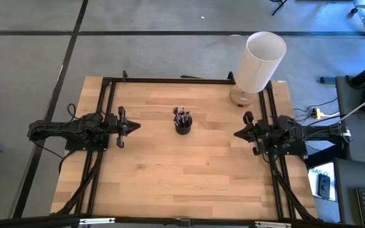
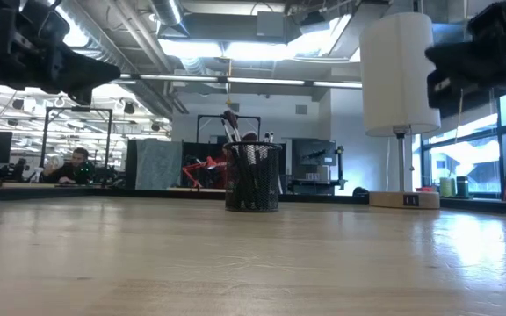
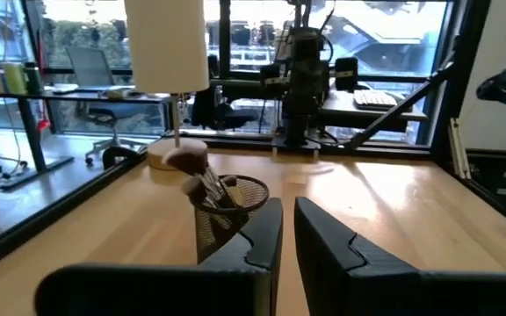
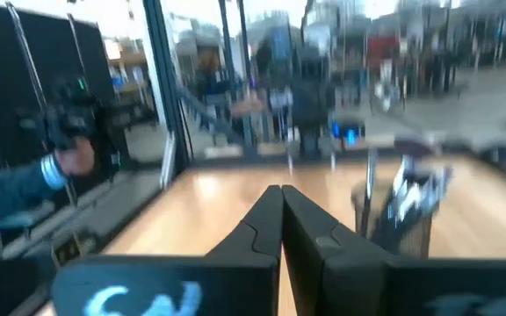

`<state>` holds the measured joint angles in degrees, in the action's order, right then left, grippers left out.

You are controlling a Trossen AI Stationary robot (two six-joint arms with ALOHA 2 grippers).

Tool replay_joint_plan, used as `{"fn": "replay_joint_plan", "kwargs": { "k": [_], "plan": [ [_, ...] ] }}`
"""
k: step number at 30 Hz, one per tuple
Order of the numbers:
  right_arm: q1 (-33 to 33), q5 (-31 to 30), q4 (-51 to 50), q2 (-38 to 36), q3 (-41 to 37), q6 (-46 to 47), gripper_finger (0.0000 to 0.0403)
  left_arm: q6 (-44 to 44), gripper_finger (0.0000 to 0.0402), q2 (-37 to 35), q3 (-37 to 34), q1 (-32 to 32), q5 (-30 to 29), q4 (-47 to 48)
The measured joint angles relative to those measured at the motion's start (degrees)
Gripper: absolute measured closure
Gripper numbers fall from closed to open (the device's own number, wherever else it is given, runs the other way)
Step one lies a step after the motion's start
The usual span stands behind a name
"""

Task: Sort items
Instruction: Return to Home Position

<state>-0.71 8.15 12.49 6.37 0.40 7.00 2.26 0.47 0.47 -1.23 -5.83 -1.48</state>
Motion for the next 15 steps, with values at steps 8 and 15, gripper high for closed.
{"fn": "replay_joint_plan", "kwargs": {
  "k": [8,15],
  "plan": [
    [0.00,2.79,6.55,0.00,0.00,-1.46,0.0393,0.02,0.0373,0.00,0.00,-0.02,-2.37,-1.79],
    [0.00,4.31,5.38,-0.66,0.00,-0.35,0.0393,0.55,0.0373,0.00,0.00,-0.02,-3.68,-1.79]
  ]
}}
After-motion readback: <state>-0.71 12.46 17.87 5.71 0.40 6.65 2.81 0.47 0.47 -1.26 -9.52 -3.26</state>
